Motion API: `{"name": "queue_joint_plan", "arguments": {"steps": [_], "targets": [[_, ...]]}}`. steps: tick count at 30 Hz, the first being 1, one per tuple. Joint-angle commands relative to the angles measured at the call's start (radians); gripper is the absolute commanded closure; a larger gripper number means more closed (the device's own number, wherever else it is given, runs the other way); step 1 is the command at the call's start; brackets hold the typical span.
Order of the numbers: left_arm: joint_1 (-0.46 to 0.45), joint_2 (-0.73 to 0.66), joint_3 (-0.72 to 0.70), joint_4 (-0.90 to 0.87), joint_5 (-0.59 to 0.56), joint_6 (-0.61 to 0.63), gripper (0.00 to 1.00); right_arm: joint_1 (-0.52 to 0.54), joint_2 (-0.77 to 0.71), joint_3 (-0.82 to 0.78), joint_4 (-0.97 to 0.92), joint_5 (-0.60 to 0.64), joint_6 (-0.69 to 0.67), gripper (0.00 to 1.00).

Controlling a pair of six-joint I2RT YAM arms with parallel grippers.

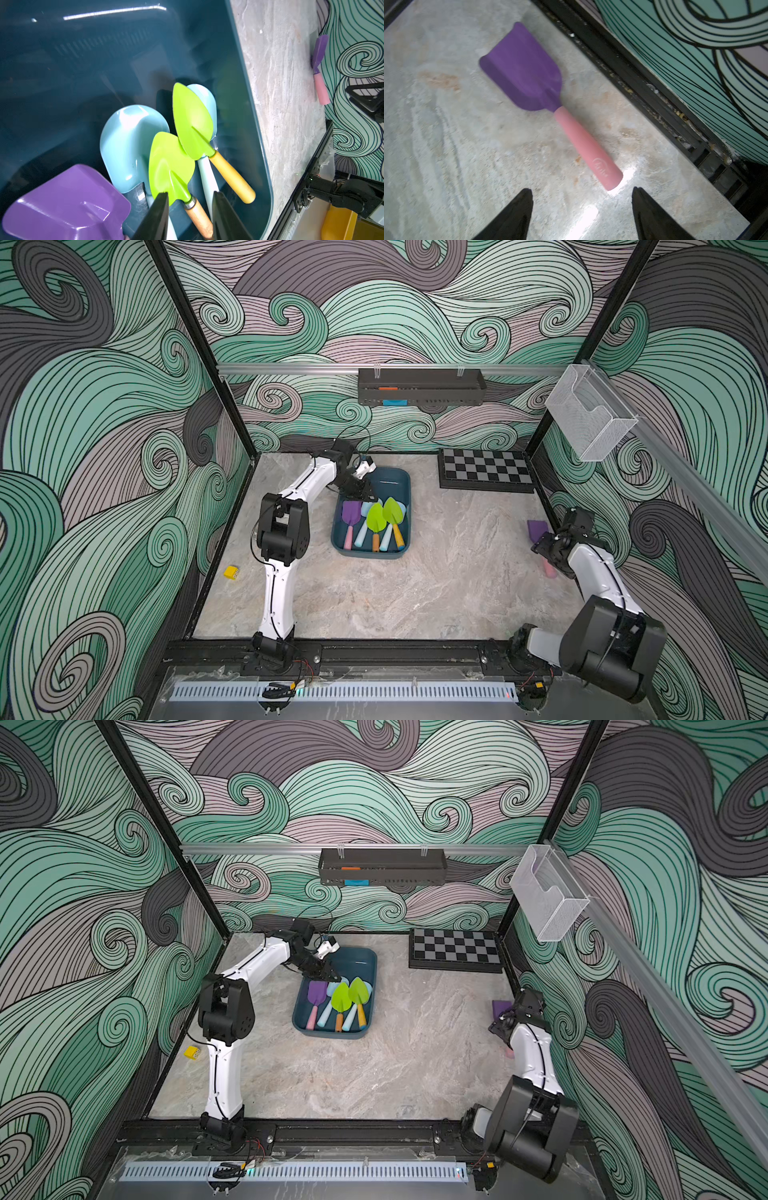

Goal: Put the shovel into the storage box
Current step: Place the shovel in the storage box, then pick up the shovel from the center of the board.

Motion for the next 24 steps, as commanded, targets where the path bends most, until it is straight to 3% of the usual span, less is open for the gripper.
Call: {"name": "queue_joint_plan", "arguments": {"steps": [1,19,24], "targets": [[-0.007,-0.022,-0.019,0.029,0.033,-0.015,0.62,-0.048,0.046,-0.026,0.063,-0.057,0.018,0.22],[-0.030,-0.041,-0.084,0.071,0.028,-0.027,0.61,-0.063,0.287,0.051,0.143,-0.136,0.023,0.19],[-0.035,-0.038,-0.085,0.070,0.018,-0.028,0.61,-0.061,0.331,0.056,0.155,-0.184,0.024,0.32]]}}
